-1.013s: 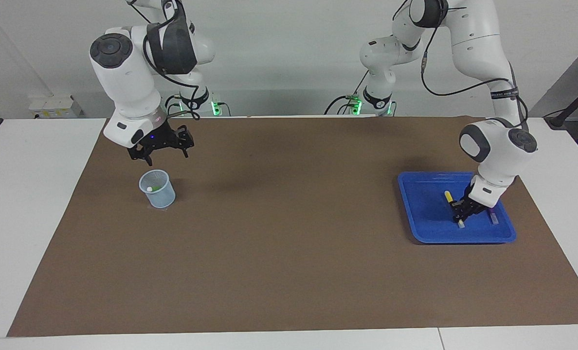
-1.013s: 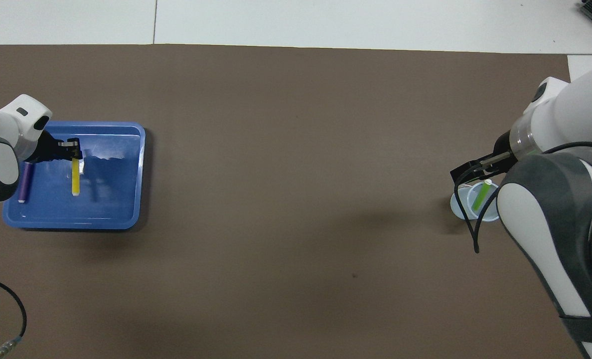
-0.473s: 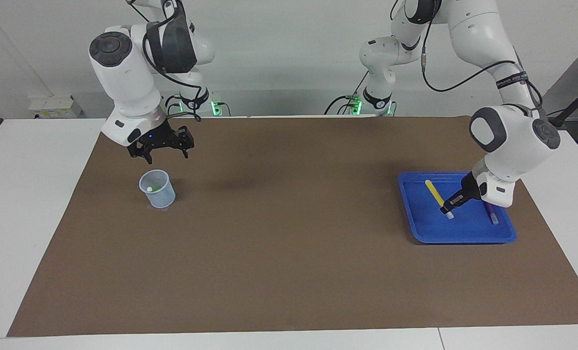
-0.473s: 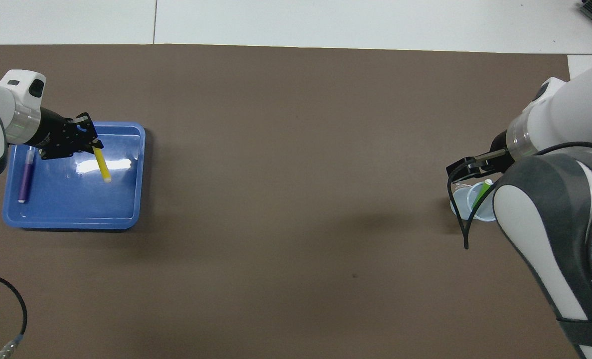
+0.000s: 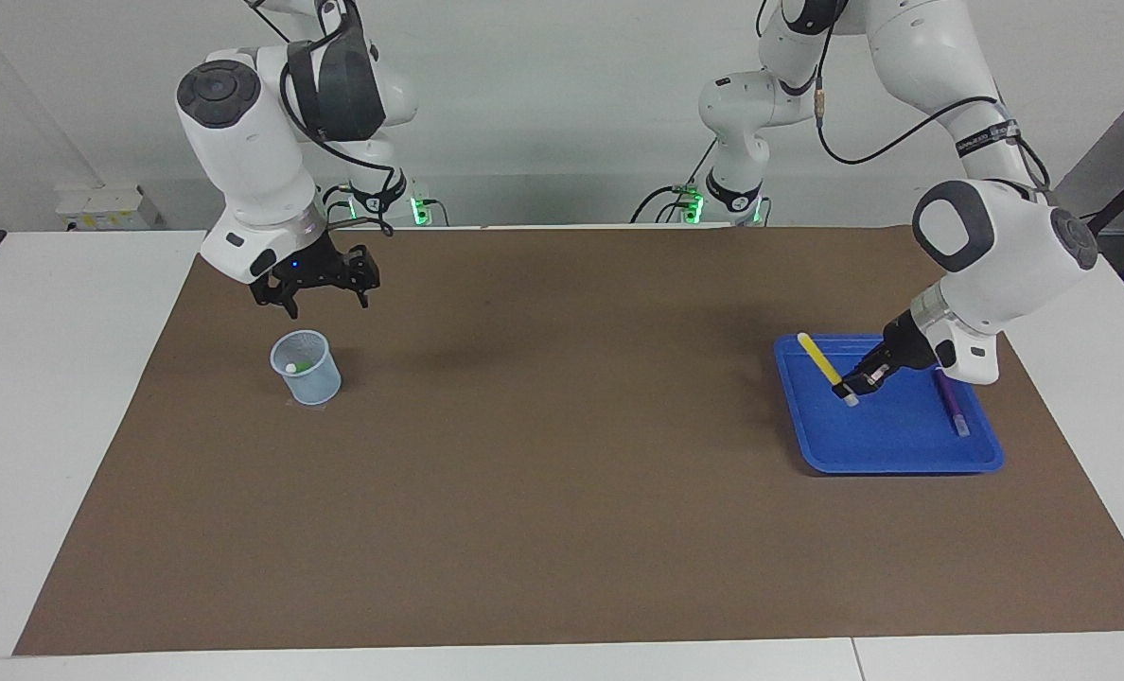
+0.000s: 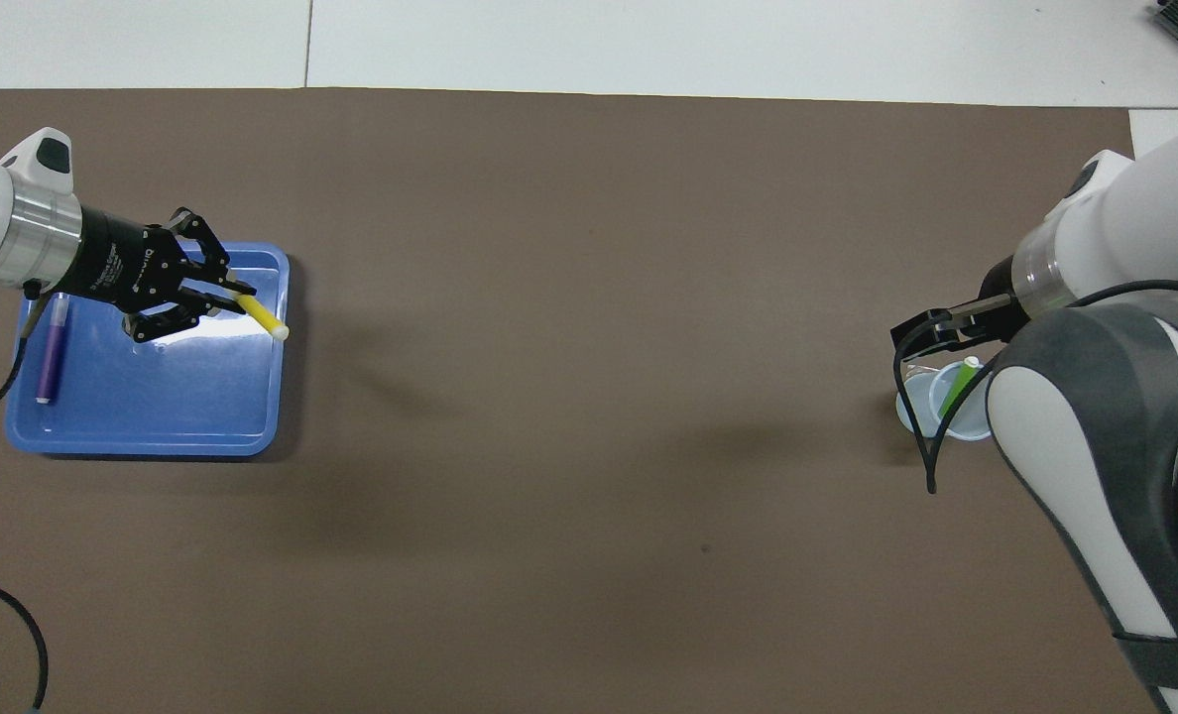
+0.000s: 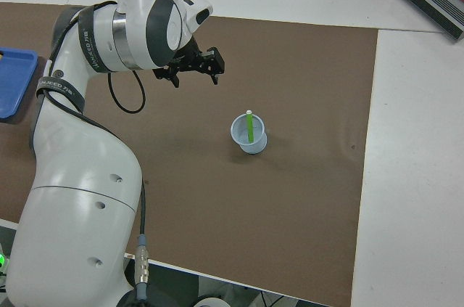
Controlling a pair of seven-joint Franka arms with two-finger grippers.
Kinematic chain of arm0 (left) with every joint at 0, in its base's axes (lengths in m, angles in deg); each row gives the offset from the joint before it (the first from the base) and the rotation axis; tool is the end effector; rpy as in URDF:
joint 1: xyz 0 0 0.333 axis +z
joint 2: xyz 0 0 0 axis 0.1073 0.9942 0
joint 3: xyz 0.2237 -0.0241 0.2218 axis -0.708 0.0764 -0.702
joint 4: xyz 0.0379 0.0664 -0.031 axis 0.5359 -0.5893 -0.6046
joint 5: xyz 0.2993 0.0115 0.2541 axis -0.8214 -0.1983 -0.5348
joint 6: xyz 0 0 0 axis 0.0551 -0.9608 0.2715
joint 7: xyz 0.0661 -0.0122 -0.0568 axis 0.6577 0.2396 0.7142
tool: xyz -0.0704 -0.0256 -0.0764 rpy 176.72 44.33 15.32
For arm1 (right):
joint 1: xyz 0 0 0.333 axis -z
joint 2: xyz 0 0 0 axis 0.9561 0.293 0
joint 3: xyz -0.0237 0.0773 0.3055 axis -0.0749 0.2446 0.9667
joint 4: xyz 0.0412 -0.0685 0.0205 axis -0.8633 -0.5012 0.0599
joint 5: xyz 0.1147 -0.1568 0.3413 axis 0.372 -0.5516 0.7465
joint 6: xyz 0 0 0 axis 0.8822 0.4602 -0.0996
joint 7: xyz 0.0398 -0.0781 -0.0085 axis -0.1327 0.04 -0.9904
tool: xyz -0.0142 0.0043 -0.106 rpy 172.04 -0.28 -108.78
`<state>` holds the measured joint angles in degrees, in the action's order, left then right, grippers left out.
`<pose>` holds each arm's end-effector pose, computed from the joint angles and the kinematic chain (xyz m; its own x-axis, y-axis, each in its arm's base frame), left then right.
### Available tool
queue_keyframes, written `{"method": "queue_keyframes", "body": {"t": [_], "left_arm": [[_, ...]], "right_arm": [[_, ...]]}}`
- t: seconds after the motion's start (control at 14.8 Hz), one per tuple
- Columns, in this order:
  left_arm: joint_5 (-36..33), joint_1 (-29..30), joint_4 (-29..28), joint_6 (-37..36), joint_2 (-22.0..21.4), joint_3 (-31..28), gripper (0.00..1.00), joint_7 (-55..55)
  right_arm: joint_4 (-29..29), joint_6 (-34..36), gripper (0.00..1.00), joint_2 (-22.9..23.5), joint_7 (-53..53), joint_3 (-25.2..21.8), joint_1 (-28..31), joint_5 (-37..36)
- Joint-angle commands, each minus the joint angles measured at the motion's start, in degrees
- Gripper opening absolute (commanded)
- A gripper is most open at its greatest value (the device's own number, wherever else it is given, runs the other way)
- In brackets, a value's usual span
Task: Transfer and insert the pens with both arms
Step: 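Lift the yellow pen with the left gripper while the right gripper withdraws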
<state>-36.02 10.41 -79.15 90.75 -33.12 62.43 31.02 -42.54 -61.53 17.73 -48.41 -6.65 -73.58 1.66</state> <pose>0.6152 -0.0360 0.4573 0.4935 0.7496 -0.4412 0.8673 -0.4620 0.1852 0.5669 0.0703 0.5361 0.9820 0.1748 -0.0723 0.1767 -0.9840 0.0215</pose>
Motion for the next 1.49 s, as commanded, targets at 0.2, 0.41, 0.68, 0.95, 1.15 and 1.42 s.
{"method": "queue_keyframes", "body": {"t": [0.2,0.41,0.68,0.95,1.15,1.42], "left_arm": [[6.5,-4.1,-3.3,-1.2,-5.5,-0.1,0.00,22.5],[6.6,-7.0,-3.3,-0.2,-7.5,-0.1,0.00,32.5],[6.5,-11.7,-8.0,3.4,-11.5,-0.2,0.00,36.6],[6.5,-14.1,-12.4,6.8,-15.2,-0.2,0.00,39.3],[6.5,-14.7,-12.4,6.9,-15.6,-0.2,0.00,42.8],[6.5,-15.5,-12.5,7.2,-16.1,-0.2,0.00,45.0]], "right_arm": [[1.2,1.6,1.00,0.5,0.6,0.8,1.1,1.0],[1.2,0.5,1.00,0.5,0.6,0.8,1.1,2.0],[1.8,0.3,1.00,0.3,0.3,2.3,1.1,3.1],[1.5,0.4,1.00,0.1,0.2,4.0,1.2,4.5],[1.5,-2.5,1.00,0.1,1.6,5.0,3.6,19.9],[1.4,-7.7,1.00,0.3,10.8,5.2,0.4,27.9]]}}
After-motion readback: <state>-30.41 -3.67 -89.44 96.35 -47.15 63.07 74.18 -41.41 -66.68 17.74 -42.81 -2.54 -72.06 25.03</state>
